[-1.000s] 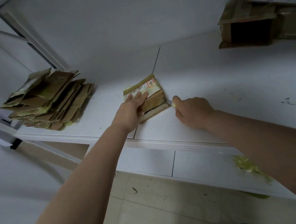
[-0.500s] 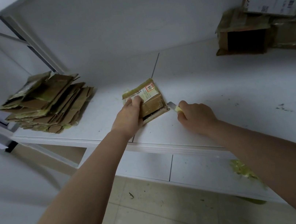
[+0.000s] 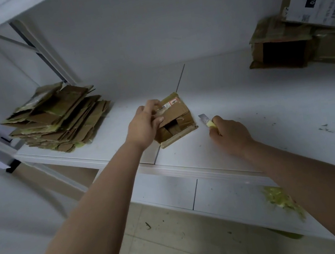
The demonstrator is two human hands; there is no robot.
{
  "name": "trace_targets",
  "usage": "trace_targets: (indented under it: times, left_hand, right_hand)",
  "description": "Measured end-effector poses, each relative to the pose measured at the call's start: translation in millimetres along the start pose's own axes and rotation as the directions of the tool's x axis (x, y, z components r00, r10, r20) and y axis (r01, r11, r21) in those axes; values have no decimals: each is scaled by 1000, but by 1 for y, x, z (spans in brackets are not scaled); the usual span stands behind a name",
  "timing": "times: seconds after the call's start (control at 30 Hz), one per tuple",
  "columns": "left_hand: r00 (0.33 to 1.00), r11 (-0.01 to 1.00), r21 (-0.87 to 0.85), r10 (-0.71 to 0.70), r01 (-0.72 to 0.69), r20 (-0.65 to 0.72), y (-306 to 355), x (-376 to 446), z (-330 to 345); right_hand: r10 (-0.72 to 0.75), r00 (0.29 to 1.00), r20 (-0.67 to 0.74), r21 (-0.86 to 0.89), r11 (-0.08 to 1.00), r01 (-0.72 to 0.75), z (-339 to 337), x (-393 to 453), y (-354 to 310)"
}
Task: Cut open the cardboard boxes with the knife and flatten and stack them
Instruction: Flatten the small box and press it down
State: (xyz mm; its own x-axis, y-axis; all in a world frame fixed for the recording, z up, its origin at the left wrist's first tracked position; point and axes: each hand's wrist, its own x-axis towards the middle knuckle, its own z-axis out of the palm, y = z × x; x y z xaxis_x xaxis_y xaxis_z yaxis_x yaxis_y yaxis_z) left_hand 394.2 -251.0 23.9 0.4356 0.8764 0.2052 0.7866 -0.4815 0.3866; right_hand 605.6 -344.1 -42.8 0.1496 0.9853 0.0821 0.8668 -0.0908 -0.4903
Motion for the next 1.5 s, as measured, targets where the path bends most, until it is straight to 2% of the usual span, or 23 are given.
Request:
trace_targets:
  times: [0.2, 0.37, 0.53, 0.63, 0.77, 0.87, 0.93, 1.0, 1.17, 1.5]
  left_hand:
    - [999, 1000, 5, -24, 25, -31, -1, -12, 20]
    - [999, 999, -35, 25, -26, -33, -8, -15, 21]
    - [996, 994, -59, 93, -93, -3, -22, -15, 20]
    - [995, 992, -86, 95, -93, 21, -28, -13, 17]
    - [994, 989, -116, 99, -94, 37, -31, -13, 18]
    - [994, 988, -119, 103, -97, 43, -32, -13, 18]
    - [994, 988, -121, 100, -94, 47, -32, -13, 18]
    - [993, 987, -126, 105, -98, 47, -33, -13, 18]
    - [993, 987, -123, 113, -107, 39, -35, -12, 19]
    - [992, 987, -113, 121, -116, 40, -37, -10, 22]
  right_hand:
    - [14, 1000, -20, 4, 1000, -14, 3, 1, 2]
    - [23, 998, -52, 21, 1000, -22, 6, 5, 4]
    - [-39, 994, -103, 7, 999, 40, 4, -2, 4]
    - [-82, 980, -179, -21, 997, 80, 3, -7, -2]
    - [-203, 953, -223, 1, 978, 209, 2, -6, -19]
    - [-230, 940, -252, 27, 969, 245, 5, -5, -27]
    - [-231, 943, -239, 46, 967, 249, 9, -3, -29]
    - [-222, 955, -194, 138, 958, 251, 11, -2, -31]
    - [-360, 925, -125, 280, 881, 381, 17, 0, -39]
    - [-360, 932, -44, 150, 920, 362, 22, 7, -34]
